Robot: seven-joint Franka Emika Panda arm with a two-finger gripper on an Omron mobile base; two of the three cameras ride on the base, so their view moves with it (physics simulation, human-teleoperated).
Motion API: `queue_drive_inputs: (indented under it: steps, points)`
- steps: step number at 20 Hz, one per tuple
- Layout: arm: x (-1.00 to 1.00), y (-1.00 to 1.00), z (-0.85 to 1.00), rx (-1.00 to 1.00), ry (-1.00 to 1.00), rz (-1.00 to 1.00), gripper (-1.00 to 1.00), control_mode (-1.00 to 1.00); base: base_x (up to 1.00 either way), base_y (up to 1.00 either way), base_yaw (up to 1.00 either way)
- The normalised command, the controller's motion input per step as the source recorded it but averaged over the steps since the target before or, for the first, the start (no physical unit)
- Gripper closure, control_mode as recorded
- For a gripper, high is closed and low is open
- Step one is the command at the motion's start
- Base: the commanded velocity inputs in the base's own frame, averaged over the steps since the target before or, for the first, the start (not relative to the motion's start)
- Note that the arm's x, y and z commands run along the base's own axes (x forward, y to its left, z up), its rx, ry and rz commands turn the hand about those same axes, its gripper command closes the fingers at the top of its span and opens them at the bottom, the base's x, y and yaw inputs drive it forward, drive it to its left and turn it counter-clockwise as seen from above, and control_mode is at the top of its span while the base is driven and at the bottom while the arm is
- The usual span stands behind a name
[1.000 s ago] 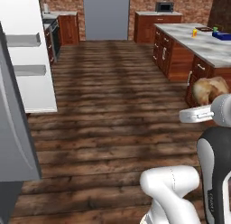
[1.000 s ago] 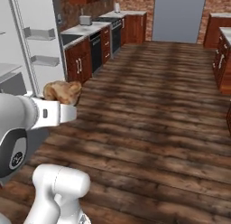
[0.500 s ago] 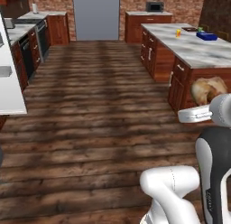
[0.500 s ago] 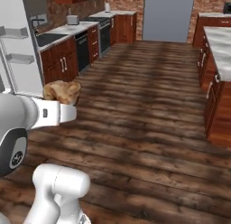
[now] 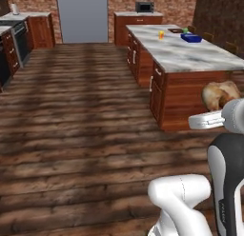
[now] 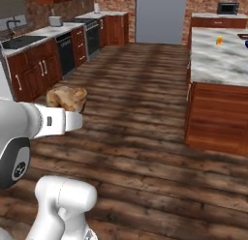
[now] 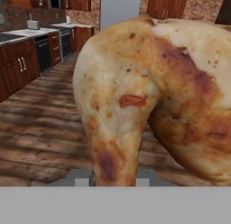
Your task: Gather the broccoli and sweet potato from the fridge and place them on a tray on the dining counter. Then gather the chicken drumstick and fish from the fridge and place them on the other tray.
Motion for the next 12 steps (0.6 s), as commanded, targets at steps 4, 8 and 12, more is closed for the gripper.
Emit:
queue_drive_inputs:
  steps: [4, 8, 12]
  points:
    - [0.0, 0.0, 0.0, 0.0, 0.0, 0.0, 1.0, 1.0, 0.22, -1.0, -0.13]
    - [0.0, 0.0, 0.0, 0.0, 0.0, 0.0, 1.0, 1.0, 0.39, -1.0, -0.15]
    - [0.0, 0.0, 0.0, 0.0, 0.0, 0.0, 1.0, 1.0, 0.43, -1.0, -0.14]
